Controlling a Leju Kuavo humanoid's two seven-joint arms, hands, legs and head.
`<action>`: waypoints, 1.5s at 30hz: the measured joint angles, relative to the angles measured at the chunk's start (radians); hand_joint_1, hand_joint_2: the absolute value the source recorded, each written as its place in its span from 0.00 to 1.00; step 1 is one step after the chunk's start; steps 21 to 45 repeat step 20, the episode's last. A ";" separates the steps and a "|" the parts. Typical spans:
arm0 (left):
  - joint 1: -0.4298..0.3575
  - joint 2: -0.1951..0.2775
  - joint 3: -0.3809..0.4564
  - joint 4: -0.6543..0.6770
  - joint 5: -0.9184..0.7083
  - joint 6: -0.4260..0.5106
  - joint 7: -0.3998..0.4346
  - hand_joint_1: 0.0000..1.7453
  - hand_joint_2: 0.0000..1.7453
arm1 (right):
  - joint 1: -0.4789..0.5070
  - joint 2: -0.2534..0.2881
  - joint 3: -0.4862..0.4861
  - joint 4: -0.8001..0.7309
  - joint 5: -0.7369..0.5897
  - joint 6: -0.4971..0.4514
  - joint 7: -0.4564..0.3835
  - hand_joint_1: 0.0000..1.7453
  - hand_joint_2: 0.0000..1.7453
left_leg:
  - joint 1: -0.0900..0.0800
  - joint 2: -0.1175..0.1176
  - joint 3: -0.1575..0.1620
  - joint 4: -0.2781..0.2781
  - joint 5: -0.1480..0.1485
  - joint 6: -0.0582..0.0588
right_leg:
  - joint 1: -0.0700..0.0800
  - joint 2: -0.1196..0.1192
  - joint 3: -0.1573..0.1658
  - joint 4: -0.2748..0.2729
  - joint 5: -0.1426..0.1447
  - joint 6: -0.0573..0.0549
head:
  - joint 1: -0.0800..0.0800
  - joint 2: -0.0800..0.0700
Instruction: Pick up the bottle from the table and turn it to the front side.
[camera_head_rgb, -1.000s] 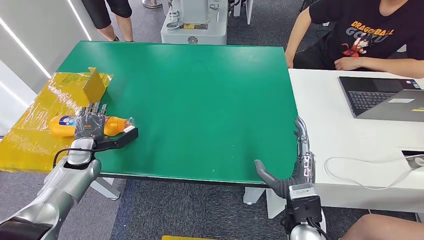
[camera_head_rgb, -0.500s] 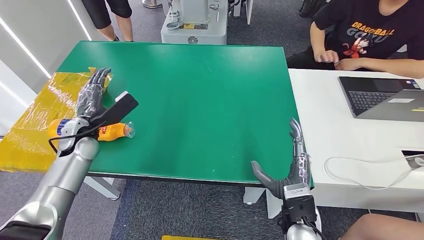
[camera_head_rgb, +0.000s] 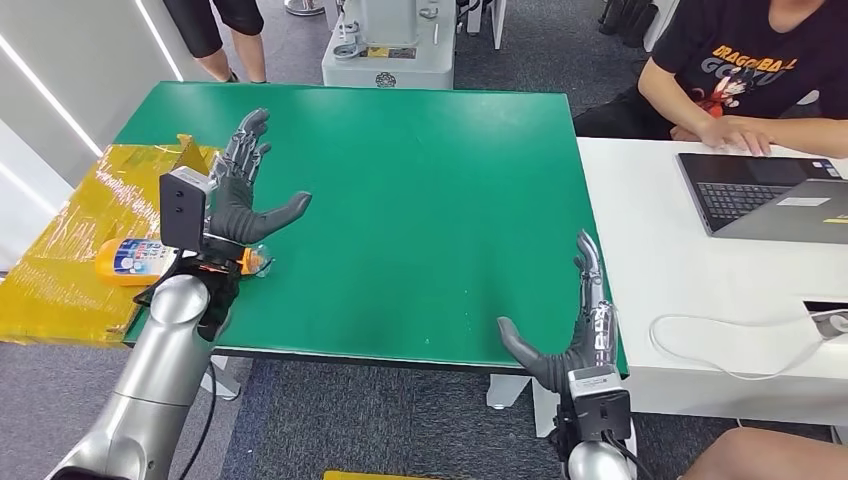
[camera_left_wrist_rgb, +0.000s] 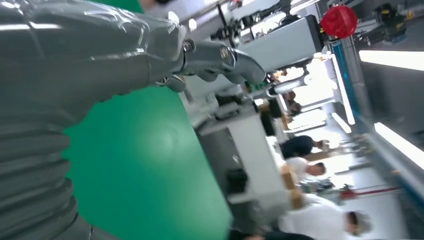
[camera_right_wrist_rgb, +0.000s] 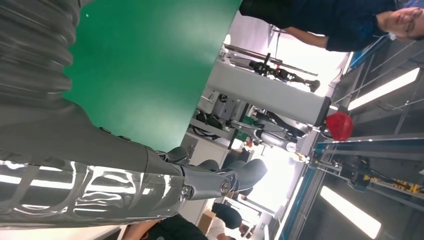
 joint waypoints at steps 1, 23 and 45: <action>0.008 -0.014 -0.006 -0.006 0.025 -0.006 -0.002 0.00 1.00 | -0.001 0.000 0.003 0.000 -0.003 -0.003 0.000 0.00 1.00 | 0.000 0.000 0.000 0.000 0.000 0.000 | 0.000 0.000 0.000 0.000 0.000 0.000 | 0.000 0.000; 0.174 -0.246 -0.063 -0.070 0.202 -0.153 -0.018 0.00 1.00 | 0.038 0.063 0.007 -0.070 0.039 -0.013 0.037 0.00 1.00 | 0.000 0.000 0.000 0.000 -0.001 0.000 | 0.000 0.000 0.000 0.000 -0.001 0.000 | 0.000 0.000; 0.174 -0.246 -0.063 -0.070 0.202 -0.153 -0.018 0.00 1.00 | 0.038 0.063 0.007 -0.070 0.039 -0.013 0.037 0.00 1.00 | 0.000 0.000 0.000 0.000 -0.001 0.000 | 0.000 0.000 0.000 0.000 -0.001 0.000 | 0.000 0.000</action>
